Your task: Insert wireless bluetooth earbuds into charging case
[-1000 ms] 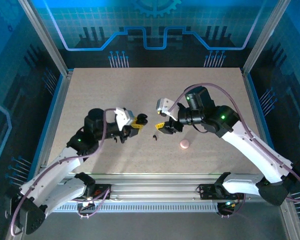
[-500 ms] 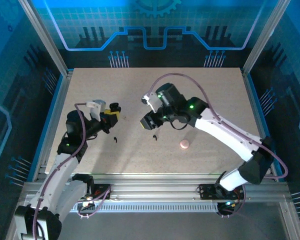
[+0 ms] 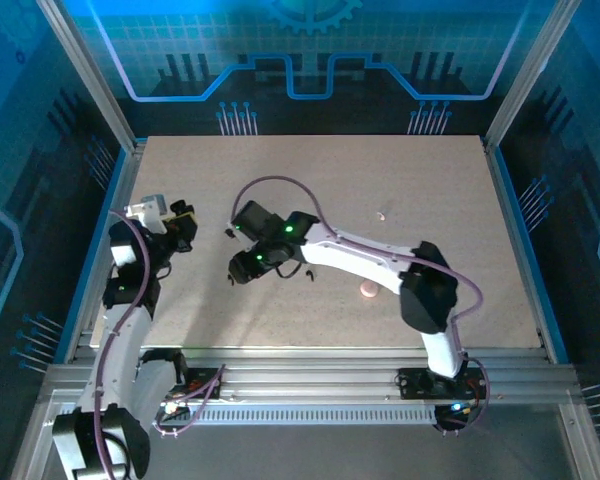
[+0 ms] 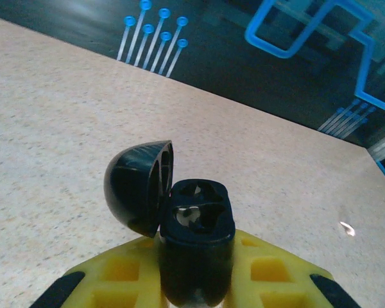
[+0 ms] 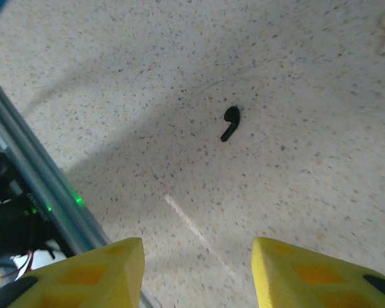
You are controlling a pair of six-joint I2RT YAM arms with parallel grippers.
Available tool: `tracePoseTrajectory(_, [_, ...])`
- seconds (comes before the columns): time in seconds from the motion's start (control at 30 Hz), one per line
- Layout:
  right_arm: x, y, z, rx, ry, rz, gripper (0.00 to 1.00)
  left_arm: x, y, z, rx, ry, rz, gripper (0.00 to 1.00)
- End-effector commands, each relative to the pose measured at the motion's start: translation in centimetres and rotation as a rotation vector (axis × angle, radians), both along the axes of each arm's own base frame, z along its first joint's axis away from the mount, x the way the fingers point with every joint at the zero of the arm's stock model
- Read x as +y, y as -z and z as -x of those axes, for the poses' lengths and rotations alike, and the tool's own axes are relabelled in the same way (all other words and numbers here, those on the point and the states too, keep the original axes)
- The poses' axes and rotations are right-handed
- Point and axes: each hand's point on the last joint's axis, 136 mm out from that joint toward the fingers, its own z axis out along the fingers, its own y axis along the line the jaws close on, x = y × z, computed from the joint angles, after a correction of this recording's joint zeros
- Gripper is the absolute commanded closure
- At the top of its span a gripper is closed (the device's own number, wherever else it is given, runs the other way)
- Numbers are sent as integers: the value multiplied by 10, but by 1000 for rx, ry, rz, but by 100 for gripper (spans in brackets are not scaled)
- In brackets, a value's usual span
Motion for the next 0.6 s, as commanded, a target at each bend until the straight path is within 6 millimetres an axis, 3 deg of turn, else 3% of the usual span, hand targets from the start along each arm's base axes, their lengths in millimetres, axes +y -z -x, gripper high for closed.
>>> tracePoseTrajectory(0.0, [12,15,-9,0,41,49,53,19,7,1,38,-88,25,88])
tracePoseTrajectory(0.17, [25,47,-27,-17,70,104,55,27,7,2,36,-107,17,88])
tracePoseTrajectory(0.33, [41,55,-43,-69,65,102,57,26,11,1,48,-105,16,88])
tracePoseTrajectory(0.37, [42,70,-45,-65,63,128,58,26,11,1,46,-103,16,88])
tracePoseTrajectory(0.57, [49,94,-50,-62,48,148,61,26,13,1,52,-102,18,88])
